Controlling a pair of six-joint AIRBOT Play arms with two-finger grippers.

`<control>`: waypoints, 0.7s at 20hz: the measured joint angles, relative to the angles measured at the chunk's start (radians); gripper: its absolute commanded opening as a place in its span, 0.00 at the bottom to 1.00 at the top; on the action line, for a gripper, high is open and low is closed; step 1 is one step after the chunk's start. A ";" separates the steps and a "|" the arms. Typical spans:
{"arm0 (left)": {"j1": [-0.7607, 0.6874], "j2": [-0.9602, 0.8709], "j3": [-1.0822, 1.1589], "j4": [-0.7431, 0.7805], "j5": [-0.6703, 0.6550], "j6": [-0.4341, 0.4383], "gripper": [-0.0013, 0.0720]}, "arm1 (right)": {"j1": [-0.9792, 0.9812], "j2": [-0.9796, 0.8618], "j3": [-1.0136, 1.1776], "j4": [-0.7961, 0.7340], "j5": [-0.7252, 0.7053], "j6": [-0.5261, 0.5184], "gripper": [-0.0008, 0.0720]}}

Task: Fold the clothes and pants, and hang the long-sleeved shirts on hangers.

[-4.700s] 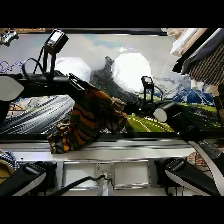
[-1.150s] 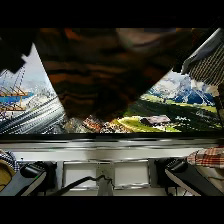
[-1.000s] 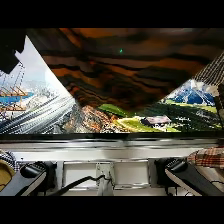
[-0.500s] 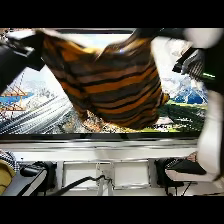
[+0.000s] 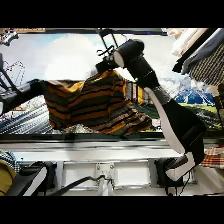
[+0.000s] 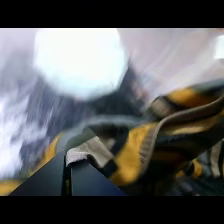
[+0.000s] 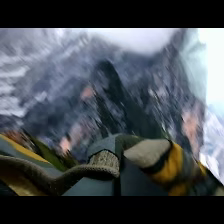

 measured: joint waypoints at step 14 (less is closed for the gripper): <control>0.227 -0.241 -0.018 -0.220 -0.344 0.068 0.71 | 0.037 -0.034 0.000 0.058 0.053 -0.063 0.03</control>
